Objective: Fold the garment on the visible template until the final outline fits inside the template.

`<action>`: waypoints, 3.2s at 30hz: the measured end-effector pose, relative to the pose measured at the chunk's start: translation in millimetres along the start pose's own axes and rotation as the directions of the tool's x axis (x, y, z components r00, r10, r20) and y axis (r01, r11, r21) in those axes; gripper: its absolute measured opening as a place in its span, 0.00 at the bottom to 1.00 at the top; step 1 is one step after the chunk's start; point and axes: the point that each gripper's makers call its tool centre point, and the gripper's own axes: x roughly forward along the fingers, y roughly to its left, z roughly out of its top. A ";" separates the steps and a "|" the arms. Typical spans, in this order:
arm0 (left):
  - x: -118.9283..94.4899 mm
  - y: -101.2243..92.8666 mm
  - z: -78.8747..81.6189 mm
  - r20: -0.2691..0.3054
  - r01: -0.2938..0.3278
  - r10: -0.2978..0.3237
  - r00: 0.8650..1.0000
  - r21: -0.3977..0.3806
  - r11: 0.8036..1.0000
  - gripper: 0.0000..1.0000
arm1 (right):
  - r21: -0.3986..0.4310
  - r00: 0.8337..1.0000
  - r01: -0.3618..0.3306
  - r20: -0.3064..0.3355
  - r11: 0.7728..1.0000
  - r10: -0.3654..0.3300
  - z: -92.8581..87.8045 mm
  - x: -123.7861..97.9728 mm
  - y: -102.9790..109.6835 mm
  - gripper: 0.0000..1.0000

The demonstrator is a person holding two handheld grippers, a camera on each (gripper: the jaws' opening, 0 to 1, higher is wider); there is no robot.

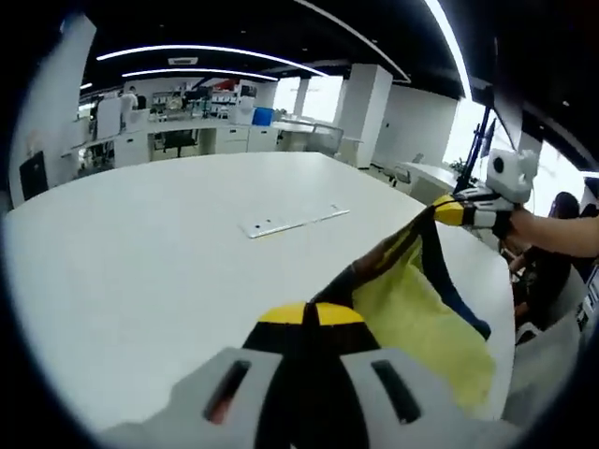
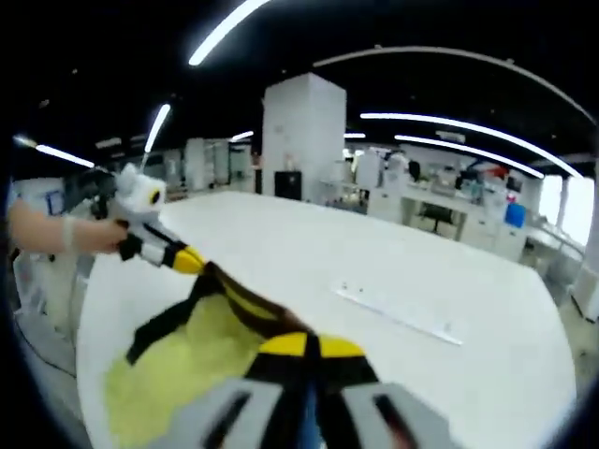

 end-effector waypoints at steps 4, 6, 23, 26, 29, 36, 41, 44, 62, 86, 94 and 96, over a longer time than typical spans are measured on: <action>23.7 16.6 -13.6 -0.026 -0.012 0.012 1.000 -0.019 1.000 0.00 | 0.049 0.998 0.002 -0.056 0.999 0.000 -24.1 27.9 -13.3 0.00; 34.2 20.5 -20.9 -0.042 -0.022 0.021 0.999 -0.019 1.000 0.00 | 0.069 0.997 0.013 -0.083 0.998 -0.007 -35.6 39.7 -19.0 0.00; 75.6 40.0 -44.2 -0.147 -0.091 0.083 0.986 -0.049 0.995 0.00 | 0.144 0.974 0.082 -0.220 0.986 -0.049 -85.9 86.1 -43.5 0.00; 75.8 40.0 -46.8 -0.152 -0.095 0.087 0.985 -0.051 0.994 0.00 | 0.148 0.971 0.081 -0.234 0.986 -0.045 -88.9 84.0 -40.3 0.00; 75.7 39.0 -48.5 -0.150 -0.095 0.086 0.985 -0.051 0.994 0.00 | 0.159 0.972 0.077 -0.233 0.984 -0.038 -89.0 81.8 -38.7 0.01; 66.7 34.3 -47.9 -0.121 -0.077 0.070 0.990 -0.054 0.996 0.19 | 0.174 0.973 0.084 -0.225 0.981 -0.043 -86.8 68.8 -41.6 0.32; 54.3 23.6 -37.5 -0.078 -0.052 0.050 0.996 -0.030 0.998 0.47 | 0.243 0.983 0.057 -0.182 0.968 -0.013 -76.9 60.8 -35.0 0.58; 45.4 18.7 -29.0 -0.053 -0.050 0.049 0.997 -0.017 0.999 0.63 | 0.243 0.984 0.038 -0.176 0.969 0.005 -73.8 55.1 -27.0 0.74; -13.2 -9.8 -11.5 0.029 -0.049 0.050 0.998 -0.033 0.998 0.99 | 0.258 0.982 0.088 -0.184 0.962 -0.040 -72.3 3.8 -20.1 0.99; -101.5 -43.1 -44.5 0.027 -0.049 0.048 0.998 0.032 0.998 0.97 | 0.268 0.987 0.075 -0.158 0.960 -0.033 -90.2 -87.3 -2.5 0.95; -131.1 -53.6 -69.3 0.006 -0.067 0.067 0.998 0.047 0.997 0.94 | 0.291 0.986 0.062 -0.166 0.955 -0.014 -111.2 -109.8 11.4 0.93; -138.3 -55.8 -74.7 0.001 -0.069 0.069 0.998 0.048 0.996 0.94 | 0.302 0.986 0.060 -0.166 0.952 -0.009 -115.2 -114.1 13.3 0.91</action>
